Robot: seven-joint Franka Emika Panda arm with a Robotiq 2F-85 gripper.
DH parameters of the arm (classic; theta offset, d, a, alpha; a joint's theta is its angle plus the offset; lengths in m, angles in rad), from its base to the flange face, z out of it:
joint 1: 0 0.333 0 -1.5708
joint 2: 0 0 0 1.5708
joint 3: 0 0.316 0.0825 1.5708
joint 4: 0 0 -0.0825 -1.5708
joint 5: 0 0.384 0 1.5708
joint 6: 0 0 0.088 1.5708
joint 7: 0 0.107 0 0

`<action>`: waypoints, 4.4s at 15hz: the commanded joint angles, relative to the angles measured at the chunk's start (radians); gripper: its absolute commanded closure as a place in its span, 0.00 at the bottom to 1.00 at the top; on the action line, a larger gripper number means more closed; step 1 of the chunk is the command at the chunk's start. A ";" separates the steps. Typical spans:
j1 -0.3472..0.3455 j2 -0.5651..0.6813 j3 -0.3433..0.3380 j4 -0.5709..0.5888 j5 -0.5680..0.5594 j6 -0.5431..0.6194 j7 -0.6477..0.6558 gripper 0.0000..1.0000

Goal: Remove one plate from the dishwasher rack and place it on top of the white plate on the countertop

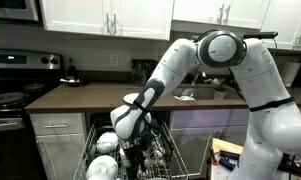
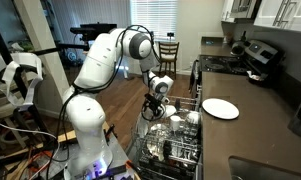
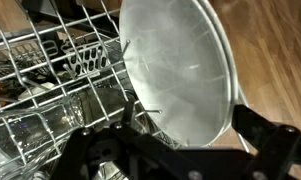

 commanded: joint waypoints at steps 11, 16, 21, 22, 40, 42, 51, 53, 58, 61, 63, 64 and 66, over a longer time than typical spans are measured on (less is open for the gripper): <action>0.033 -0.082 -0.008 -0.059 -0.046 -0.029 0.041 0.00; 0.036 -0.093 -0.015 -0.025 -0.107 -0.030 0.042 0.00; 0.020 -0.064 -0.019 0.008 -0.116 -0.013 0.015 0.00; 0.017 -0.059 -0.019 0.013 -0.115 -0.012 0.009 0.00; -0.007 0.027 0.023 0.089 -0.074 0.026 -0.081 0.00; -0.006 0.038 0.024 0.096 -0.077 0.024 -0.083 0.00; -0.005 0.083 0.024 0.120 -0.082 0.013 -0.076 0.00; -0.006 0.085 0.026 0.121 -0.080 0.009 -0.076 0.00; -0.010 0.071 0.028 0.099 -0.075 0.008 -0.075 0.00; -0.012 0.063 0.028 0.082 -0.071 0.009 -0.069 0.00; -0.017 0.061 0.032 0.074 -0.065 0.010 -0.070 0.00; -0.018 0.061 0.034 0.072 -0.062 0.010 -0.071 0.00; -0.019 0.060 0.034 0.067 -0.058 0.008 -0.067 0.00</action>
